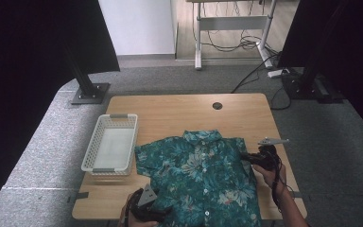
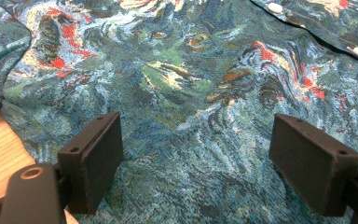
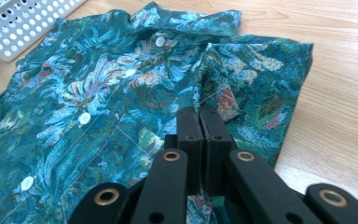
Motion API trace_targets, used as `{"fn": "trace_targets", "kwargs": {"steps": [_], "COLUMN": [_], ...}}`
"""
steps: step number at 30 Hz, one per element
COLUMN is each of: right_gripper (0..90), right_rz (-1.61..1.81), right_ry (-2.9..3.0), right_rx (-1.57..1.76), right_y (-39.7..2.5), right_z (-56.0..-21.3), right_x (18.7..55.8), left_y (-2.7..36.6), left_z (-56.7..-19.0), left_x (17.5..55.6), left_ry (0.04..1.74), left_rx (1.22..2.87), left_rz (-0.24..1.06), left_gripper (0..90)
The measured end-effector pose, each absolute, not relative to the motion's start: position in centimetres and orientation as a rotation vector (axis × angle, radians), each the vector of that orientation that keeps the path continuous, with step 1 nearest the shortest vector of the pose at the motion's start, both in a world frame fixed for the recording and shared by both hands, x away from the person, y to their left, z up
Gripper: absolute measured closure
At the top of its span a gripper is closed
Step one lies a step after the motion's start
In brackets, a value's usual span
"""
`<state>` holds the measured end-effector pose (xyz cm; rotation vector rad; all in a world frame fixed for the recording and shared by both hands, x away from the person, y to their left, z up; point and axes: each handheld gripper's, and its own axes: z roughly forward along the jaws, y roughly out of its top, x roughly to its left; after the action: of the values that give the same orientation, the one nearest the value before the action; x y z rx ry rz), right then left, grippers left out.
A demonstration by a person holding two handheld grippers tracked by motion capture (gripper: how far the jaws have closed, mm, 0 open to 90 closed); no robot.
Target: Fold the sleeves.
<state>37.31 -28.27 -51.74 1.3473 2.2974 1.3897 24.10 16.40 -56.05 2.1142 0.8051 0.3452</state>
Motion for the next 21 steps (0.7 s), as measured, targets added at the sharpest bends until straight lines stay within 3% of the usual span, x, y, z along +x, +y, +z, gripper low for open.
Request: {"fn": "trace_targets", "kwargs": {"steps": [17,21], "right_gripper": [86.4,75.7], "right_rz": [1.339,1.363], "right_ry": [2.345,2.377], "right_rx": [1.382,1.382], "right_y": [-25.1,-24.7], "right_z": [-52.7,-53.1], "right_x": [38.5,38.7], "left_y": [16.4,16.4], "left_z": [-56.1,-56.1], "left_x": [24.0,24.0], "left_ry": [0.801,0.8], "left_rx": [2.118,2.118], "left_rz": [0.351,0.35], "left_gripper": [16.6,16.5]}}
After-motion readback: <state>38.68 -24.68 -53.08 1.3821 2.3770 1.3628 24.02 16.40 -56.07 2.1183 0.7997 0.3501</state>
